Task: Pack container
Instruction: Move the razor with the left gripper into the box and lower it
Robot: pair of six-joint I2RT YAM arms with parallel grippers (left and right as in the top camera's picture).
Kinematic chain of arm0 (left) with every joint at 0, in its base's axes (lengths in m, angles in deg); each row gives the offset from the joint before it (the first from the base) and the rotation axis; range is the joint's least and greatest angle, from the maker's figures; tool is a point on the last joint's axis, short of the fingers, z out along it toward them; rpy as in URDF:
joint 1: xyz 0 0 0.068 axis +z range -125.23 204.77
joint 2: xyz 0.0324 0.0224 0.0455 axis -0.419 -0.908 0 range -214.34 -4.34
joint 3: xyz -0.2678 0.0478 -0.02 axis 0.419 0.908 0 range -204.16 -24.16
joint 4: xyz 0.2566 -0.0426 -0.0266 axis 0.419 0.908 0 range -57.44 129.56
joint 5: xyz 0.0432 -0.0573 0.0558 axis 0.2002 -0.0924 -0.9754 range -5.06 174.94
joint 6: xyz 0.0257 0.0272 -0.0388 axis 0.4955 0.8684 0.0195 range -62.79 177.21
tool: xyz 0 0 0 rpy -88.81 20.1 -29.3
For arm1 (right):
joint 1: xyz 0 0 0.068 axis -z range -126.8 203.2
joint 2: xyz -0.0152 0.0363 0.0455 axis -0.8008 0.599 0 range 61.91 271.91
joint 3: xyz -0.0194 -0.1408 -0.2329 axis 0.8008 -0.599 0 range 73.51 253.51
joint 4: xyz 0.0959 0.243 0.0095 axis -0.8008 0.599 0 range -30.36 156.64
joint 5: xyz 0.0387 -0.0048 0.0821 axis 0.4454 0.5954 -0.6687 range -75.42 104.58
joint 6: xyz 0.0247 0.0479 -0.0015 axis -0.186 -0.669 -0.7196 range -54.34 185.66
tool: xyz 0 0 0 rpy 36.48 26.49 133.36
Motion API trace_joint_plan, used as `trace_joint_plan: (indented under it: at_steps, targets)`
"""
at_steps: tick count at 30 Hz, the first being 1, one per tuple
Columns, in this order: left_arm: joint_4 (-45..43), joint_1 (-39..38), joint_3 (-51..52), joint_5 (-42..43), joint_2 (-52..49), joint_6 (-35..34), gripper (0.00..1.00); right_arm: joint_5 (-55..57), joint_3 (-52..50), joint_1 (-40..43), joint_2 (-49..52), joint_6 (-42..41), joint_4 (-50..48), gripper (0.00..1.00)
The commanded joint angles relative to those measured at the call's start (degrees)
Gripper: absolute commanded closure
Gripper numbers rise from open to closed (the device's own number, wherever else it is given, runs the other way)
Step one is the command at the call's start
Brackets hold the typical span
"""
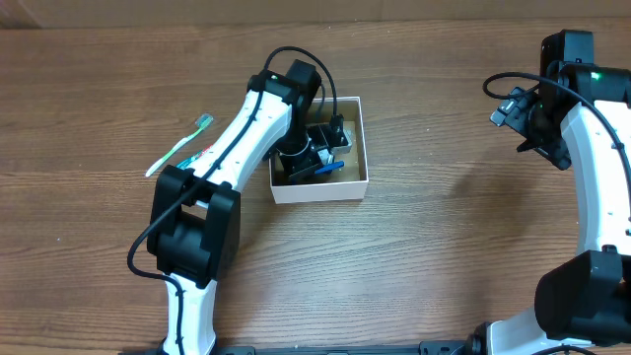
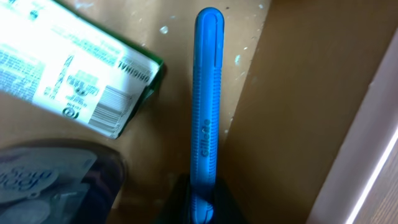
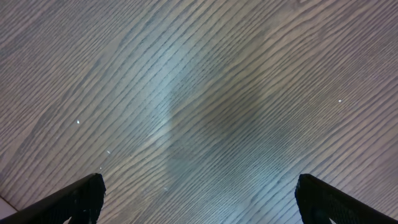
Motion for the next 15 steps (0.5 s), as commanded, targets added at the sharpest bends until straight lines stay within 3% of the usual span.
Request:
trace_joint_plan:
  at_steps: [1, 9, 15]
  targets:
    - [0.1, -2.1, -0.2, -2.6, 0.0, 1.6, 0.96, 0.0, 0.2, 0.0, -0.7, -0.2, -0.3, 0.00]
    - [-0.7, -5.0, -0.2, -6.1, 0.0, 2.7, 0.96, 0.0, 0.2, 0.0, -0.7, -0.2, -0.3, 0.00]
    - [-2.1, -5.5, -0.2, -7.0, 0.0, 7.4, 0.96, 0.0, 0.2, 0.0, -0.7, -0.2, -0.3, 0.00]
